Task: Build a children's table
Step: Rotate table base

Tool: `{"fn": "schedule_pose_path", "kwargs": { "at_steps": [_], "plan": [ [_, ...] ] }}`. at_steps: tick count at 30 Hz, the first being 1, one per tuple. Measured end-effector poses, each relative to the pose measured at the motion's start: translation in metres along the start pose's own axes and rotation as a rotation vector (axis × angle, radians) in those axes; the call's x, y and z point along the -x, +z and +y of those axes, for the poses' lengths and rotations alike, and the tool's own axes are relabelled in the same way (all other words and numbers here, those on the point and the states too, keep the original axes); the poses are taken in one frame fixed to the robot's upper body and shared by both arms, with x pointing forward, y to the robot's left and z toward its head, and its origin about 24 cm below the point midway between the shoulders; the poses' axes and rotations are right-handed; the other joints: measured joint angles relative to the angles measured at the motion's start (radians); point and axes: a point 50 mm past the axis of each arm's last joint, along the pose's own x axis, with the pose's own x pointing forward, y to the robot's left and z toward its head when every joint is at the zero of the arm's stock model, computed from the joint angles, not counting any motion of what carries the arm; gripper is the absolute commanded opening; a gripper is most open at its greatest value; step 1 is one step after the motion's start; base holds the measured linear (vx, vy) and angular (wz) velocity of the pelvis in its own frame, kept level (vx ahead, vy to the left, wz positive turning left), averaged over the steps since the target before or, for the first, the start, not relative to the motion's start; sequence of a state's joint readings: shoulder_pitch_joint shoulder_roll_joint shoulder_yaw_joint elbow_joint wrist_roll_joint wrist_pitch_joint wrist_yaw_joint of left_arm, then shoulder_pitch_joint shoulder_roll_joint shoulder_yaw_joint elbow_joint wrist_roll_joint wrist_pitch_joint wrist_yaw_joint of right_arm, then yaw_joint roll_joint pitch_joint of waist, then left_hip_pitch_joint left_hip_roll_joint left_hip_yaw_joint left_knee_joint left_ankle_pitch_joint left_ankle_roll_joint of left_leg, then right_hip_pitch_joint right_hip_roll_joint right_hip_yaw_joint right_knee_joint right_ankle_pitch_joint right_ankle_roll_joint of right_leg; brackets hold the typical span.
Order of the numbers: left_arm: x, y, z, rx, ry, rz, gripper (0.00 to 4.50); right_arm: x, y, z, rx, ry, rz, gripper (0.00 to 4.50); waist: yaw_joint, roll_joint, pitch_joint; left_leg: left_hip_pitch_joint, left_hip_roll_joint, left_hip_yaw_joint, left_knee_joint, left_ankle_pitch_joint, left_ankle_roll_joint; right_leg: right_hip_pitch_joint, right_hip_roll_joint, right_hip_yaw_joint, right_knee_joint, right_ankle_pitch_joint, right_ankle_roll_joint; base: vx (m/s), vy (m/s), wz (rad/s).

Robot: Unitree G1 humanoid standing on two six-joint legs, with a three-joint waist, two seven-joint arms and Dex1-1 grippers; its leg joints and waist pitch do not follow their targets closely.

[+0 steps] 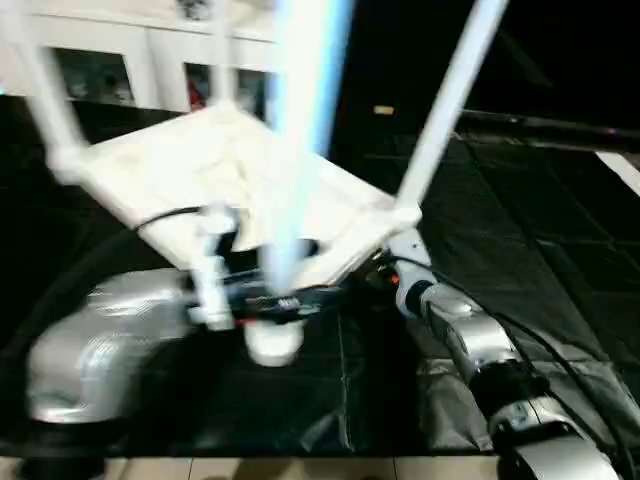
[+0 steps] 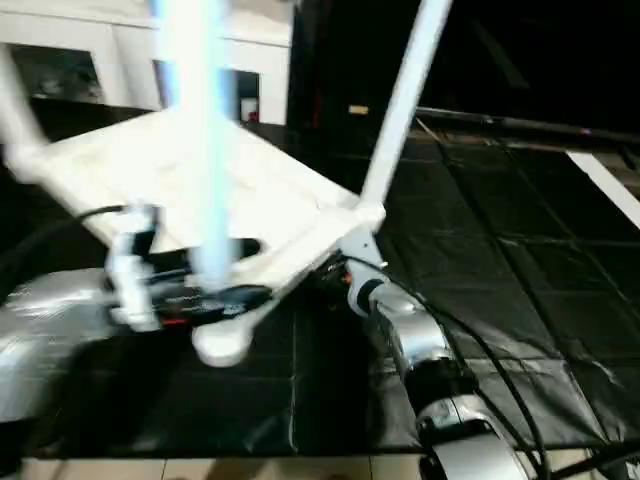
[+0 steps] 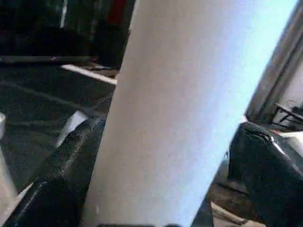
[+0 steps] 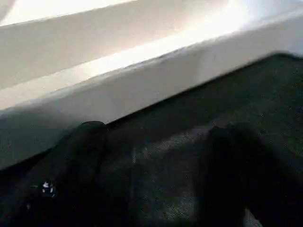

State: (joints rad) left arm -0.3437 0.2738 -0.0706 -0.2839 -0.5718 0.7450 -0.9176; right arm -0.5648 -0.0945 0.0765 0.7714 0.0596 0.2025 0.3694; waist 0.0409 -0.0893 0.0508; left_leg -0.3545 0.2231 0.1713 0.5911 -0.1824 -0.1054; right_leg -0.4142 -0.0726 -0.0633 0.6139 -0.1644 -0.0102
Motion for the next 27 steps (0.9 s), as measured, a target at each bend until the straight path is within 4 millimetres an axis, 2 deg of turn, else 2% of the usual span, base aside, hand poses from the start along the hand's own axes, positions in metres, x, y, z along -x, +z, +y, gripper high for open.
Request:
{"fn": "schedule_pose_path", "kwargs": {
  "at_steps": [4, 11, 15, 18, 22, 27],
  "plan": [
    [-0.023, 0.001, 0.001, -0.017, -0.014, -0.016, 4.46, -0.003, 0.003, 0.002, 0.003, 0.003, -0.007, 4.50, -0.014, 0.000, 0.000, -0.004, 0.000, 0.000, 0.000, 0.000, 0.000, -0.001, 0.003, 0.000, 0.000, 0.000, -0.001, 0.000, 0.000, 0.00],
    [-0.043, 0.006, 0.012, -0.066, 0.049, -0.026, 4.46, -0.009, 0.005, 0.007, -0.027, -0.030, -0.052, 4.50, -0.010, 0.003, 0.002, -0.003, 0.004, -0.002, 0.000, 0.003, -0.005, -0.004, 0.010, 0.001, 0.000, 0.005, -0.008, 0.000, 0.000, 0.00],
    [-0.044, 0.007, 0.017, -0.111, 0.078, -0.012, 4.46, -0.010, 0.009, 0.004, -0.009, -0.067, -0.071, 4.50, -0.008, 0.006, 0.004, 0.000, 0.005, -0.003, 0.000, 0.003, -0.005, -0.005, 0.012, 0.001, 0.000, 0.006, -0.009, 0.000, 0.000, 0.00],
    [-0.035, 0.005, 0.021, -0.152, 0.067, 0.040, 4.46, -0.007, 0.010, -0.001, 0.006, -0.042, -0.079, 4.50, -0.008, 0.009, 0.005, 0.000, 0.005, -0.003, 0.000, 0.003, -0.005, -0.005, 0.012, 0.001, 0.000, 0.006, -0.009, 0.000, 0.000, 0.00],
    [-0.007, 0.001, 0.031, -0.195, 0.025, 0.168, 4.46, 0.005, 0.015, -0.024, 0.050, -0.037, -0.114, 4.50, -0.001, 0.021, 0.011, 0.001, 0.005, -0.003, 0.000, 0.003, -0.006, -0.004, 0.012, 0.001, 0.000, 0.007, -0.009, 0.000, 0.000, 0.00],
    [0.027, -0.011, 0.046, -0.207, -0.053, 0.398, 4.46, 0.029, 0.015, -0.048, 0.101, 0.003, -0.142, 4.50, 0.016, 0.032, 0.013, 0.001, 0.005, -0.003, 0.000, 0.003, -0.006, -0.003, 0.012, 0.002, -0.001, 0.008, -0.011, 0.000, 0.000, 0.00]
  ]
}}
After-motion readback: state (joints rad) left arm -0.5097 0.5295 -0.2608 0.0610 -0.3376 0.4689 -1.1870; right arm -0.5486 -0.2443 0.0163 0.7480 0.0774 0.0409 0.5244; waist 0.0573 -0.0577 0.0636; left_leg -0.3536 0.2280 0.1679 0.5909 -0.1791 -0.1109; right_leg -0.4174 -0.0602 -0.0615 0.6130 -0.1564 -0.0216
